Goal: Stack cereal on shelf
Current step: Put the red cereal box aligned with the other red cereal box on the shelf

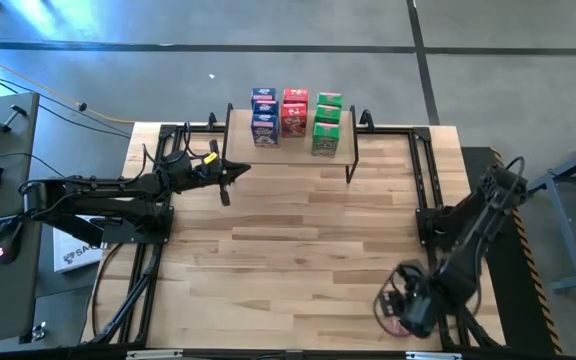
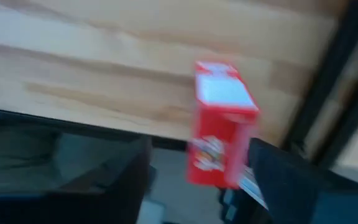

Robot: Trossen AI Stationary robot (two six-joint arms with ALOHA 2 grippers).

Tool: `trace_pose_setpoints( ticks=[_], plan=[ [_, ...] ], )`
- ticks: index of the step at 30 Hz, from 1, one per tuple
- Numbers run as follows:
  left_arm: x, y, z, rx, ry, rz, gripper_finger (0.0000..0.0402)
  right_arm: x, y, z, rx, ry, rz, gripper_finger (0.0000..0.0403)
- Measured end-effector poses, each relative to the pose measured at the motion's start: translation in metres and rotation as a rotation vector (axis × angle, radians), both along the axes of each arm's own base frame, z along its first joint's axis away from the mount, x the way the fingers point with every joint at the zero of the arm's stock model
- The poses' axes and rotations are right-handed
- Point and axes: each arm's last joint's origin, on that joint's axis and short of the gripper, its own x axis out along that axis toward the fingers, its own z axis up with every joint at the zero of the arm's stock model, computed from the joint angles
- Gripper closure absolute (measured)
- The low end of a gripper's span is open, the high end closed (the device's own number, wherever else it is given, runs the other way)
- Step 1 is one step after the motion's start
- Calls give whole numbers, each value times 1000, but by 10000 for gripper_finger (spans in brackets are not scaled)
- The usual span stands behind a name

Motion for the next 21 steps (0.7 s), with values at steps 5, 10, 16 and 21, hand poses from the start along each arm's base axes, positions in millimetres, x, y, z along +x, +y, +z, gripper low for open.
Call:
trace_pose_setpoints(
  ticks=[5, 10, 16, 21],
  plan=[
    [0, 0, 0, -6, -1, 0, 401, 1, 13, -15, 0, 88, 0, 102],
    [0, 0, 0, -9, -2, 0, 401, 3, 20, -27, -23, 148, -8, 99],
    [0, 0, 0, -11, -1, 0, 401, 7, 26, -41, -44, 195, -21, 100],
    [0, 0, -1, -31, 5, 0, 401, 12, 35, -51, -25, 197, -23, 123]
  ],
)
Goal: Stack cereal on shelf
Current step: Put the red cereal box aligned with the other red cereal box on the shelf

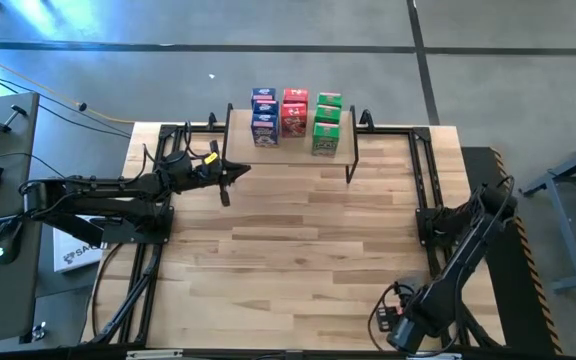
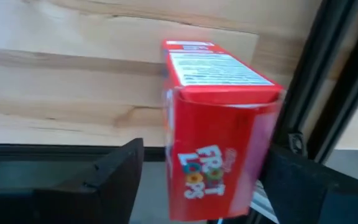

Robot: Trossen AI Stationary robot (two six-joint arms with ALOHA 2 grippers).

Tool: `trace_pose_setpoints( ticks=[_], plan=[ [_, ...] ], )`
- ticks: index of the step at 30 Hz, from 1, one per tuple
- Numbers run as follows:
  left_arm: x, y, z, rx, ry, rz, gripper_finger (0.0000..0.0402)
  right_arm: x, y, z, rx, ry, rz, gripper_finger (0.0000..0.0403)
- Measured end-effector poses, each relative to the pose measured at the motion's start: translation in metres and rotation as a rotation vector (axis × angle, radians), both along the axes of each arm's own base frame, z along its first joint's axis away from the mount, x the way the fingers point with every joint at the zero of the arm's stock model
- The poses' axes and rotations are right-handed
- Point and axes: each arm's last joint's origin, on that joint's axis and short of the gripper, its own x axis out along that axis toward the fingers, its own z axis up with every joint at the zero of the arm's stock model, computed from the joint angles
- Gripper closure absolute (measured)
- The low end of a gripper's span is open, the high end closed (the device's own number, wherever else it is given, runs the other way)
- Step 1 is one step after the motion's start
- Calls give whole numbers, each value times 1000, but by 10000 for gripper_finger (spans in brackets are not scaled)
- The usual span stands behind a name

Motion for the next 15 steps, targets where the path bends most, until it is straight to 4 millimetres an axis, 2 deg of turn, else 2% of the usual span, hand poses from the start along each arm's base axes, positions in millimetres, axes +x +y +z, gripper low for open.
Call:
trace_pose_setpoints(
  ticks=[4, 11, 15],
  plan=[
    [0, 0, 0, -1, 3, 0, 401, 2, 2, -5, -20, -13, -2, 165],
    [0, 0, 0, -1, 4, 0, 401, 2, -1, -5, -46, -14, 5, 263],
    [0, 0, 0, 0, 3, 0, 401, 7, -7, 3, -46, -18, 49, 292]
  ],
)
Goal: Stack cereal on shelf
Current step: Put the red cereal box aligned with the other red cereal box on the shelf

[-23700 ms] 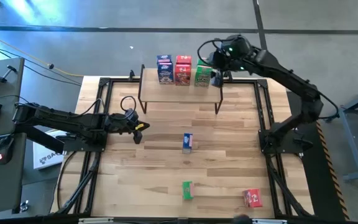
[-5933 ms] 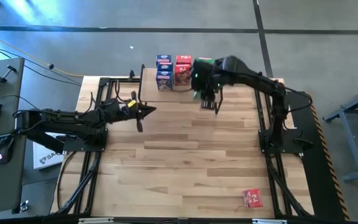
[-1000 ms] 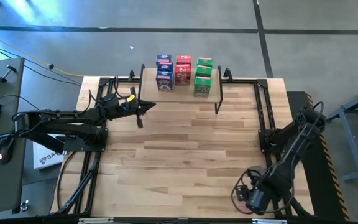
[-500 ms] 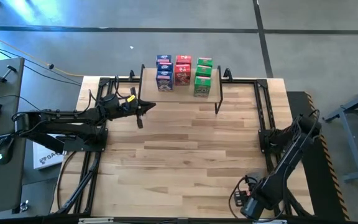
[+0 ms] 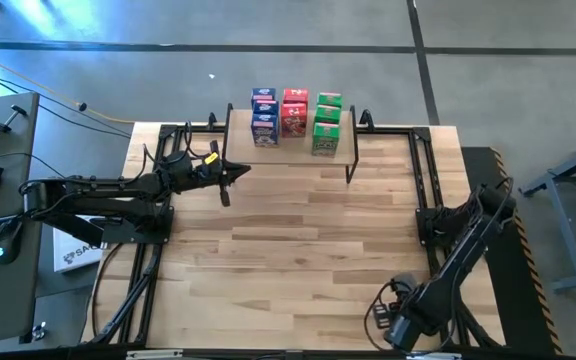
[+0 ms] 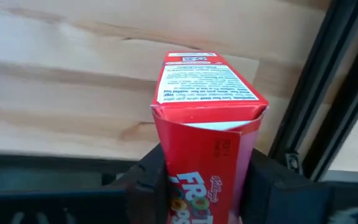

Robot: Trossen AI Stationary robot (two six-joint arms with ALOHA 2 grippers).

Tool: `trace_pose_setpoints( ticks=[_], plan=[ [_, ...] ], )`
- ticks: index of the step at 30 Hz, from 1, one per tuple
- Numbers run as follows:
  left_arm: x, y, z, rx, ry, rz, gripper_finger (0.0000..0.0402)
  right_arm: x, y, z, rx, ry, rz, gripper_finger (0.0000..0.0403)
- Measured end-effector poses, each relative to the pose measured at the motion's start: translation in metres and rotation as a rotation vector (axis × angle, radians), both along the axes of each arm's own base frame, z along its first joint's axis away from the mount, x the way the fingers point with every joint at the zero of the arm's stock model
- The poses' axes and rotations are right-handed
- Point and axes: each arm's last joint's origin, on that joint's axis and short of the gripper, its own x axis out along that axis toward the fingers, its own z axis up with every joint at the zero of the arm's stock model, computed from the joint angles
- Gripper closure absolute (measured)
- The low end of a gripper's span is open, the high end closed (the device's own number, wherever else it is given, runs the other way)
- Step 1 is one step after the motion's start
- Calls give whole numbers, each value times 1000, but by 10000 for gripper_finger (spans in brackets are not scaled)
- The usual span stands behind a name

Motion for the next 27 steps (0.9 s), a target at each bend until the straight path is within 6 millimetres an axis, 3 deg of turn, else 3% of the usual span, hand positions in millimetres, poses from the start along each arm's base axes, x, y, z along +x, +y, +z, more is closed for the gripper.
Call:
trace_pose_setpoints(
  ticks=[6, 9, 14, 20, 27],
  plan=[
    [0, 0, 1, 5, -10, 0, 401, 25, -39, 46, -20, -36, 255, 283],
    [0, 0, 1, 5, -13, 0, 401, 48, -75, 73, -34, -52, 419, 279],
    [0, 0, 1, 3, -8, 0, 401, 94, -144, 103, -81, -229, 708, 277],
    [0, 0, -1, -2, 5, 0, 401, 140, -223, 122, -192, -296, 1023, 277],
    [0, 0, -1, -3, 6, 0, 401, 195, -283, 140, -352, -325, 1371, 277]
  ],
)
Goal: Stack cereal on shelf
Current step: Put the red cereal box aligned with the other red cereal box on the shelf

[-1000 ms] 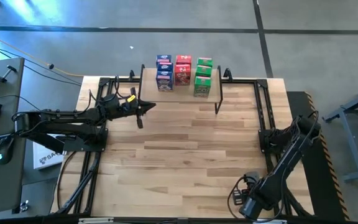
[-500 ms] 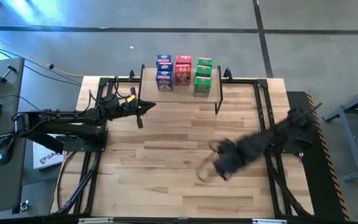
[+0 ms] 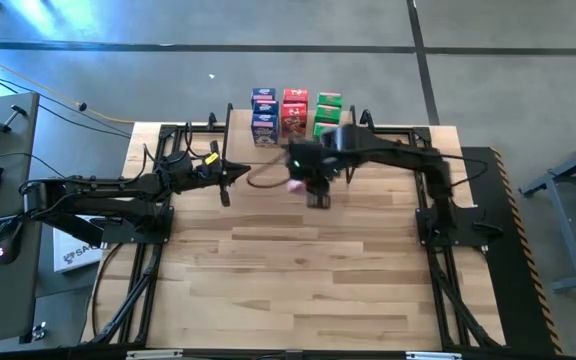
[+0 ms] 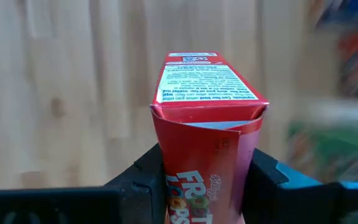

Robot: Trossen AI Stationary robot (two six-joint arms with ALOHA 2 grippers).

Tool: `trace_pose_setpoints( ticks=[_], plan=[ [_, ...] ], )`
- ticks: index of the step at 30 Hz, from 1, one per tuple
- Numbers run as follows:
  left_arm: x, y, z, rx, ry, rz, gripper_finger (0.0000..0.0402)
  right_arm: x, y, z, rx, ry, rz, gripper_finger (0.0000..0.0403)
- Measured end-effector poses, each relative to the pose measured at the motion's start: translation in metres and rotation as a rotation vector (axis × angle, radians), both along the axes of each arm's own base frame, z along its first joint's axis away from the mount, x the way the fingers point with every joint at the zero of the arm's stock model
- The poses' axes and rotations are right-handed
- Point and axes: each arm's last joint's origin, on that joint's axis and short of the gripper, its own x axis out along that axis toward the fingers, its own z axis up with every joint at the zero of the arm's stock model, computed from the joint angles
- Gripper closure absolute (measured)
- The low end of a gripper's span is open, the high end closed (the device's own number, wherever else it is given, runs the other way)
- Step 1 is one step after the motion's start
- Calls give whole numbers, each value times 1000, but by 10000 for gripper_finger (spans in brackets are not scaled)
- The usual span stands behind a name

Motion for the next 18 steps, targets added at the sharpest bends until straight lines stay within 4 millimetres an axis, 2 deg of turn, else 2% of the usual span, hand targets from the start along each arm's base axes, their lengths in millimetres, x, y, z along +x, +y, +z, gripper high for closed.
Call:
trace_pose_setpoints(
  ticks=[2, 5, 9, 13, 18],
  plan=[
    [0, 0, 0, 0, 0, 0, 401, 12, -13, -3, -73, -14, 78, 277],
    [0, 0, 0, -1, 2, 0, 401, 16, -31, -22, -164, 43, 177, 277],
    [0, 0, -1, -4, 10, 0, 401, 18, -50, -32, -161, 41, 161, 277],
    [0, 0, -1, -4, 9, 0, 401, 20, -53, -31, -154, 8, 170, 277],
    [0, 0, -1, -3, 9, 0, 401, 22, -45, -30, -197, 16, 185, 277]
  ],
)
